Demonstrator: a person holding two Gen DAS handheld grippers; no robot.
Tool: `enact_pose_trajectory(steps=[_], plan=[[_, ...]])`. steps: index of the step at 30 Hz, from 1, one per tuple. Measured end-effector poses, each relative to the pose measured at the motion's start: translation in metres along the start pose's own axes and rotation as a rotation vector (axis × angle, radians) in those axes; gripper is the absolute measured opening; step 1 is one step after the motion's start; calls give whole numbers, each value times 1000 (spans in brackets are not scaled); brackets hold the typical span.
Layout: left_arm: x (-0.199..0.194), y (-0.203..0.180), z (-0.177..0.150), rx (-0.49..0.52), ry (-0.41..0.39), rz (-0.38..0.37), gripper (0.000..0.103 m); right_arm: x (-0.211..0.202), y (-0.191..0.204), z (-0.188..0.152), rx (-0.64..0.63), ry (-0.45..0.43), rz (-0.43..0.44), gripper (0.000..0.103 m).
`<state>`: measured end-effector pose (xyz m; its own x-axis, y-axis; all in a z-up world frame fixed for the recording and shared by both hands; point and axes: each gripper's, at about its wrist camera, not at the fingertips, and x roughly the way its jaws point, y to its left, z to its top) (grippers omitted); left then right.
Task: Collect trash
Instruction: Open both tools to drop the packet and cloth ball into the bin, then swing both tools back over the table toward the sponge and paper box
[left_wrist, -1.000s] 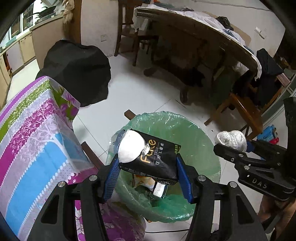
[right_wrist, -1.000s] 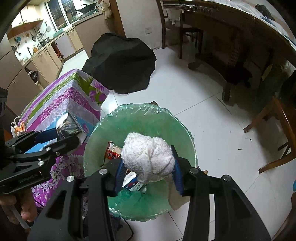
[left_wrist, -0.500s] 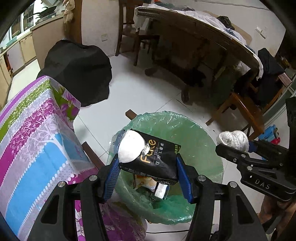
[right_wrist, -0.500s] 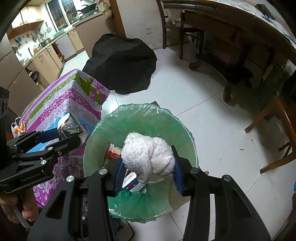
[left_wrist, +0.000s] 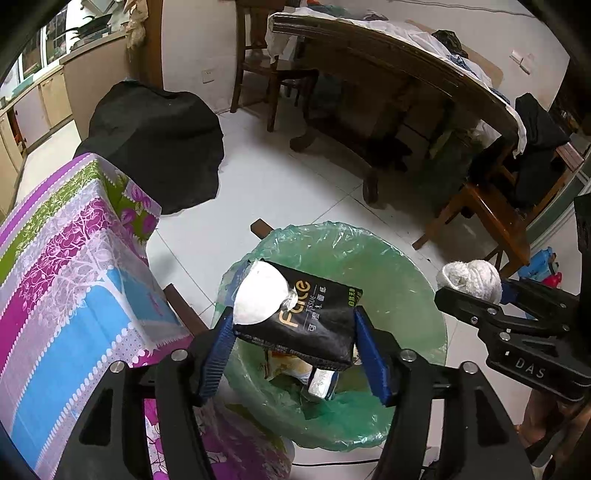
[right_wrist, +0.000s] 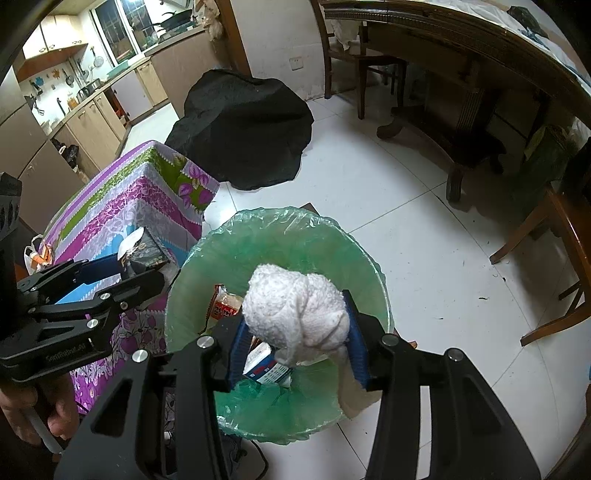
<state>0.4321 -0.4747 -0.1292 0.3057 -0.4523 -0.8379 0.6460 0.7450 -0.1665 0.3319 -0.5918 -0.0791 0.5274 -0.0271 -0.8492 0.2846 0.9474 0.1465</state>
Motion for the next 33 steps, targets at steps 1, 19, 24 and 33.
enact_pose_trajectory(steps=[1, 19, 24, 33], plan=[[1, 1, 0, -2, 2, 6, 66, 0, 0, -1, 0, 0, 1, 45], [1, 6, -5, -3, -24, 64, 78, -6, -13, -12, 27, -63, 1, 70], [-9, 5, -10, 19, -64, 115, 82, -20, -2, -18, -24, -126, -32, 77], [-35, 15, -25, 25, -113, 148, 86, -49, 30, -29, -98, -241, -68, 84]])
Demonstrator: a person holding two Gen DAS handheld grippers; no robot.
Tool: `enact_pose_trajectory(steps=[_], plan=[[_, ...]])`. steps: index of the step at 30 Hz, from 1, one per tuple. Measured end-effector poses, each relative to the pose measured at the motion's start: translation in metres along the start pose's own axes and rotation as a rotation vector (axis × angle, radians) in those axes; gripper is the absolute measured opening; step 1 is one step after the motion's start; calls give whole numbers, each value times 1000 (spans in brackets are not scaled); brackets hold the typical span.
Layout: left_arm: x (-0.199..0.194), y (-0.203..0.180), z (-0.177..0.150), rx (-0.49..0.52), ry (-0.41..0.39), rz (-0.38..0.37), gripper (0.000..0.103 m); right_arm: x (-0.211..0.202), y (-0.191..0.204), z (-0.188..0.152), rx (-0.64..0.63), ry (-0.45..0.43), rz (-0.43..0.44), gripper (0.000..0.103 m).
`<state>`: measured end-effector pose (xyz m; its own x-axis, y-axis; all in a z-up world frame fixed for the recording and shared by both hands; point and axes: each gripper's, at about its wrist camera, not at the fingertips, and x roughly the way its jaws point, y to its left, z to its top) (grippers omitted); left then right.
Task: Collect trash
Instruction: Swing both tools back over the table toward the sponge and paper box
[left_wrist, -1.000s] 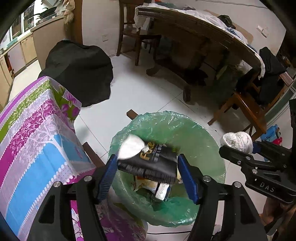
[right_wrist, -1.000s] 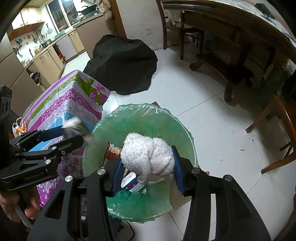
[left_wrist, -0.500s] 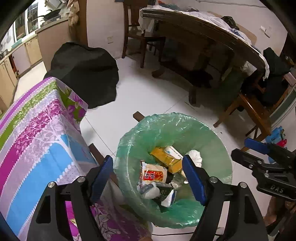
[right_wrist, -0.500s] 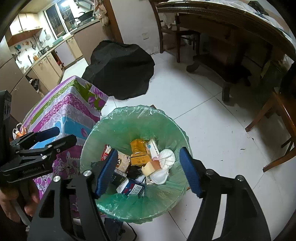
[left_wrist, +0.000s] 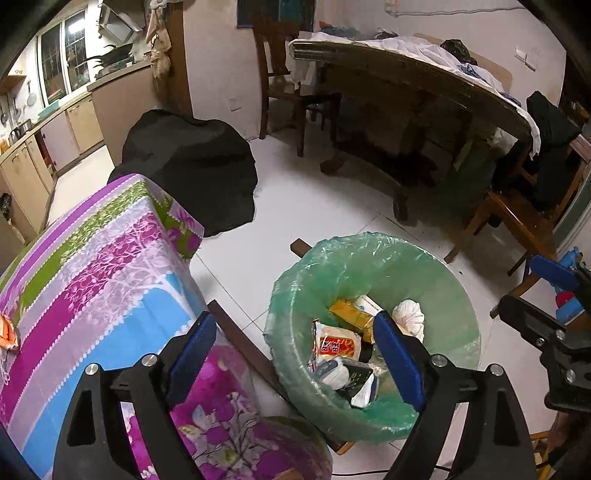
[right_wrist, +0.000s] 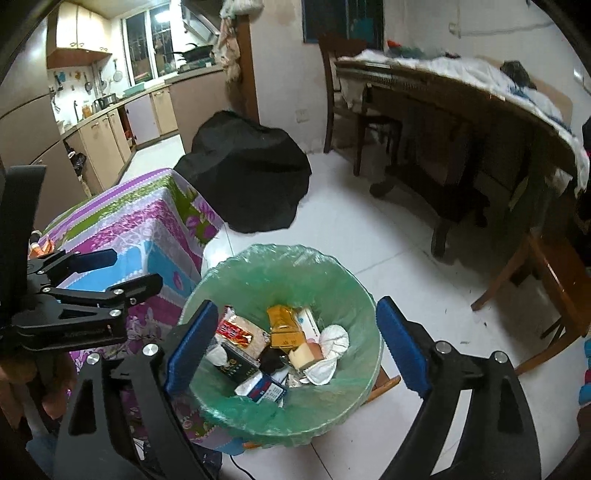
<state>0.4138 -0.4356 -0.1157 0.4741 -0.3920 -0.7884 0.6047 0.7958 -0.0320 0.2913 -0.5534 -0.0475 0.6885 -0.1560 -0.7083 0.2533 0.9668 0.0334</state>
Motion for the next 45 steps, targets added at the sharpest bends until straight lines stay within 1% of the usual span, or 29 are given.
enact_pose_trajectory(steps=[7, 9, 12, 14, 16, 17, 18, 19, 22, 23, 25, 28, 29, 31, 35, 40, 42, 44, 45], plan=[[-20, 28, -14, -24, -20, 7, 86, -21, 33, 0, -41, -65, 21, 87], [-34, 46, -23, -28, -39, 8, 86, -25, 46, -2, -48, -90, 52, 88], [-56, 88, -45, -58, -66, 33, 86, -27, 69, -6, -76, -110, 107, 91], [-69, 127, -62, -100, -76, 63, 86, -24, 93, -10, -112, -110, 156, 92], [-82, 171, -80, -161, -75, 114, 86, -16, 117, -12, -151, -95, 203, 92], [-91, 201, -92, -200, -75, 143, 86, -13, 129, -12, -167, -90, 221, 92], [-99, 222, -101, -226, -75, 167, 86, -9, 140, -13, -182, -85, 240, 92], [-109, 252, -114, -260, -75, 206, 86, -5, 154, -12, -201, -80, 264, 92], [-130, 315, -140, -323, -72, 284, 87, 4, 191, -11, -244, -67, 321, 92], [-137, 343, -150, -364, -65, 317, 86, 7, 202, -11, -258, -63, 338, 92], [-151, 395, -170, -445, -72, 358, 86, 13, 228, -11, -291, -46, 369, 92], [-156, 452, -185, -500, -51, 380, 86, 20, 262, -14, -334, -27, 405, 92], [-155, 468, -186, -509, -50, 379, 86, 23, 272, -13, -344, -22, 416, 92], [-149, 497, -188, -535, -49, 353, 86, 25, 288, -15, -356, -14, 432, 92], [-136, 526, -176, -537, -84, 323, 86, 34, 316, -12, -380, 5, 447, 92], [-106, 545, -153, -551, -103, 311, 85, 40, 338, -12, -409, 21, 455, 92], [-97, 551, -148, -562, -110, 297, 79, 44, 343, -11, -414, 27, 458, 92], [-88, 556, -146, -584, -100, 281, 64, 47, 348, -9, -417, 32, 464, 92], [-85, 559, -146, -597, -96, 271, 59, 49, 352, -8, -418, 37, 473, 92]])
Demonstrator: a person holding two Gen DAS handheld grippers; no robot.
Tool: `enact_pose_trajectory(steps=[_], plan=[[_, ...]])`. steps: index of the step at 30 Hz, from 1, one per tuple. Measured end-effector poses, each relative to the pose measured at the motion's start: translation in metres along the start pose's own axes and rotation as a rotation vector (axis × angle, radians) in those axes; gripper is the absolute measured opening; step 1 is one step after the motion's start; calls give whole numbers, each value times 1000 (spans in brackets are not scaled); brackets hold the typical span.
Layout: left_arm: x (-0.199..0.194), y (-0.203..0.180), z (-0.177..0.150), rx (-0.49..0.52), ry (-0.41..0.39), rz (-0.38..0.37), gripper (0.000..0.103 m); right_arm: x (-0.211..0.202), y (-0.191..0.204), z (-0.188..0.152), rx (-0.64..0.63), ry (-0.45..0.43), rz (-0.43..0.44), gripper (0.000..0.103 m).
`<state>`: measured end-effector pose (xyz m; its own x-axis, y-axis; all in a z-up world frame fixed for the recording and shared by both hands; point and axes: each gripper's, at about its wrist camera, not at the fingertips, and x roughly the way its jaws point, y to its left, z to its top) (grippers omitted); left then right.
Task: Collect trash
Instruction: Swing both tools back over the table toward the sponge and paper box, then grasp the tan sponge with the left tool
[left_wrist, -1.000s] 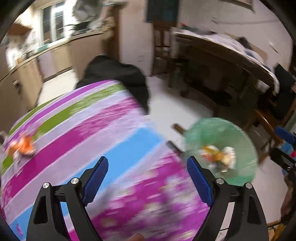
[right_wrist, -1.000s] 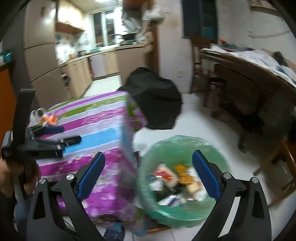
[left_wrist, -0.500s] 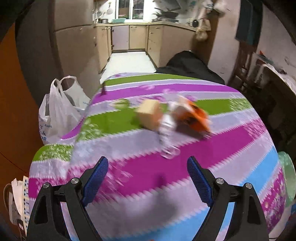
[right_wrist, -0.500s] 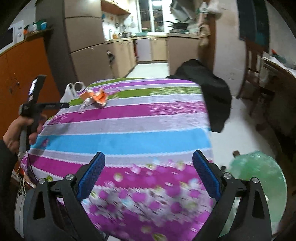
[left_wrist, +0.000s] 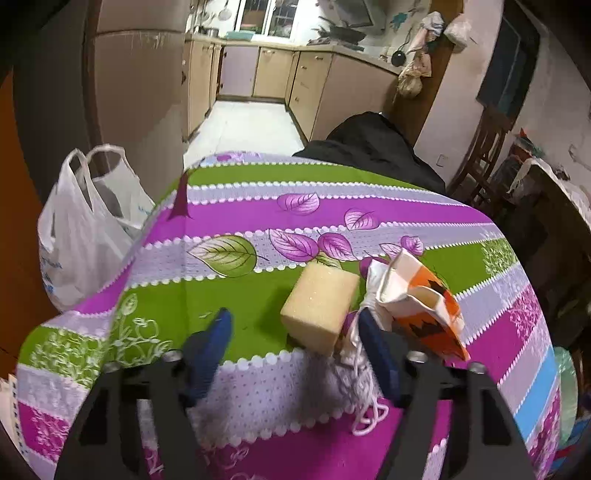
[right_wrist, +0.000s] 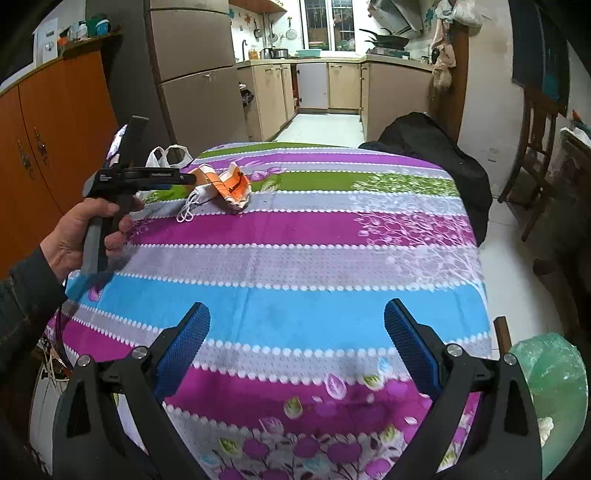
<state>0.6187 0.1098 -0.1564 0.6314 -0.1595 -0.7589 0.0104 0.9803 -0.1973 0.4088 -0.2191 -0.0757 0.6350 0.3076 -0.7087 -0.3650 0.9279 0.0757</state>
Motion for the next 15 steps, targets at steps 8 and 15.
enact_pose_trajectory(steps=[8, 15], plan=[[-16, -1, -6, -18, -40, -32, 33, 38, 15, 33, -8, 10, 115, 91], [-51, 17, -24, -80, -89, -9, 33, 97, 52, 71, -108, 56, 184, 57]])
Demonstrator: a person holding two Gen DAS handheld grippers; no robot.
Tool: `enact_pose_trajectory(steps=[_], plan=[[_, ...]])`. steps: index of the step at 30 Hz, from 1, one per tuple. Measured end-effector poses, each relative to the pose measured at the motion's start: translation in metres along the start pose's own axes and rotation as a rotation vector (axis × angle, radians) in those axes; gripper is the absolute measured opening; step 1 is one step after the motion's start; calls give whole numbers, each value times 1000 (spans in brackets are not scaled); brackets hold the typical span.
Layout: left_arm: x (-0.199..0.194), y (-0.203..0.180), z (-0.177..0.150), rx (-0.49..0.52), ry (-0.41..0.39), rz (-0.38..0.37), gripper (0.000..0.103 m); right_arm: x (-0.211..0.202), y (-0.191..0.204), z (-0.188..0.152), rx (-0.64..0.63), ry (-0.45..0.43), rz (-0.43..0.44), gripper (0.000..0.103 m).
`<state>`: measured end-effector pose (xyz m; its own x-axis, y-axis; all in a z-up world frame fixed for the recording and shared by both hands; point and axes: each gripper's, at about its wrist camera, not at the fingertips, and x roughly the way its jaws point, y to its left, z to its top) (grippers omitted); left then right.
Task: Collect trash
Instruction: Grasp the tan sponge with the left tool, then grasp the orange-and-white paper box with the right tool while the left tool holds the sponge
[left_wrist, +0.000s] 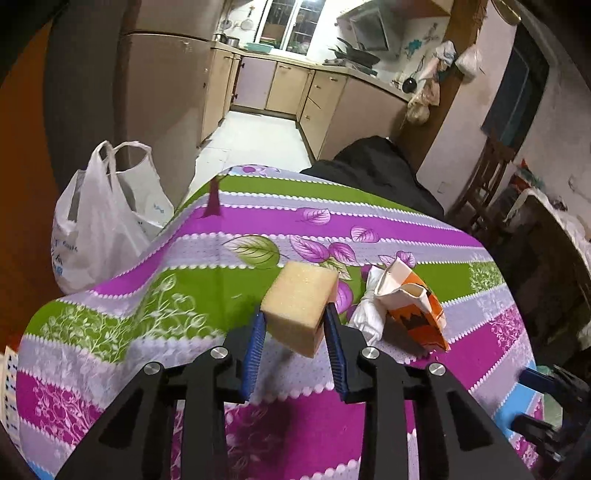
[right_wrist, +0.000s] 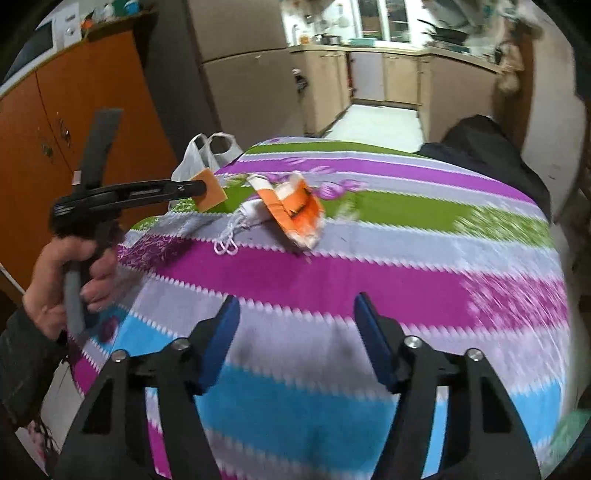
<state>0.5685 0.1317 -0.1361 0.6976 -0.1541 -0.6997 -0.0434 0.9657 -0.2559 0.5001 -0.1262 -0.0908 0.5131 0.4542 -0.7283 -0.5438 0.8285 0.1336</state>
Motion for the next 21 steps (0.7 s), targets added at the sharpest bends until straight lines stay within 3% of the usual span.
enact_pose_trajectory(steps=[5, 14, 18, 21], plan=[[-10, -3, -6, 31, -14, 0, 33, 34, 10, 27, -44, 9, -6, 55], [-2, -8, -14, 22, 7, -2, 33, 72, 26, 54, -113, 30, -56, 37], [-3, -12, -17, 27, -1, 5, 33, 89, 21, 53, -97, 60, -96, 17], [-6, -15, -19, 27, -9, 5, 32, 78, 16, 49, -62, 17, -116, 7]])
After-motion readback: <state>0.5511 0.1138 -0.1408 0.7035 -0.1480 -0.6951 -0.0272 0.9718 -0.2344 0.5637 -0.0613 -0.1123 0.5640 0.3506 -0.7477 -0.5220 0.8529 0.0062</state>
